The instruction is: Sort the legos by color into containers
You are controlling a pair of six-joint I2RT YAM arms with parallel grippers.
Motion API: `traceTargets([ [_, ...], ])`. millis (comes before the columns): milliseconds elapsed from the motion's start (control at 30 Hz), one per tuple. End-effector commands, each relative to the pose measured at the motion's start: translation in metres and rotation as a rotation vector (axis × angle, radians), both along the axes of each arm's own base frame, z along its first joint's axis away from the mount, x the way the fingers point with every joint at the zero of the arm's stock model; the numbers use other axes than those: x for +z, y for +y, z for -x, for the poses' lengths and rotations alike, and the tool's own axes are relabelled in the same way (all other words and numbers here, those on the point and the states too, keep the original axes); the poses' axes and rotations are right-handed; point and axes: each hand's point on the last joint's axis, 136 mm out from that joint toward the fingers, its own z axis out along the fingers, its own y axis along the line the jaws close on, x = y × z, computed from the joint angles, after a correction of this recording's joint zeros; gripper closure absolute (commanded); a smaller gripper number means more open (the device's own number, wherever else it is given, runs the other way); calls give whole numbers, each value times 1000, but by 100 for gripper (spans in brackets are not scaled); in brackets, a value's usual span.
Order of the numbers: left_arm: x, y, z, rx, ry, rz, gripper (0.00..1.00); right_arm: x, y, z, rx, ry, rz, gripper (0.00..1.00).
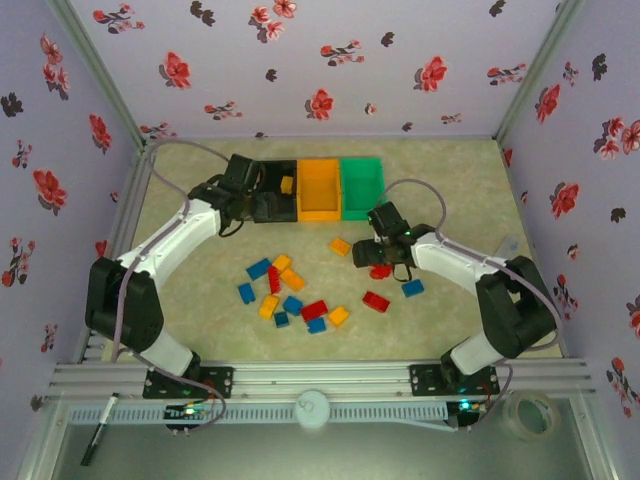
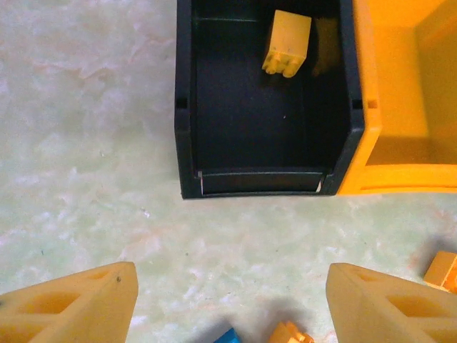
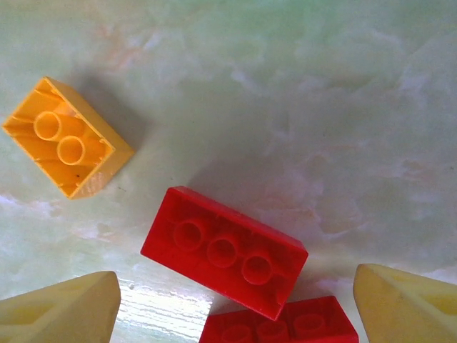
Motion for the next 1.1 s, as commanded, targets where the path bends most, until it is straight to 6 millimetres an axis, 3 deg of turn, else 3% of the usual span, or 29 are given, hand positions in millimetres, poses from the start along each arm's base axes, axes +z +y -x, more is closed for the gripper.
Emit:
traceTargets([
  [0,15,1,3,9,-35,13,29,2,3,0,36,27,20,14],
  [267,21,0,1,6,-48,13,29,-9,-9,-1,30,51,127,15],
  [533,31,1,6,-8,-65,13,29,-17,-1,-7,80,83,140,17],
  [800,39,9,11,5,-84,-4,29,-19,-4,-25,35,69,180,20],
  [933,38,11,13,10,-84,-10,29,-19,-10,-38,-25,63,158,23],
  [1067,38,12,14,12,-83,-14,29,-10,2,-40,5,50,76,23],
])
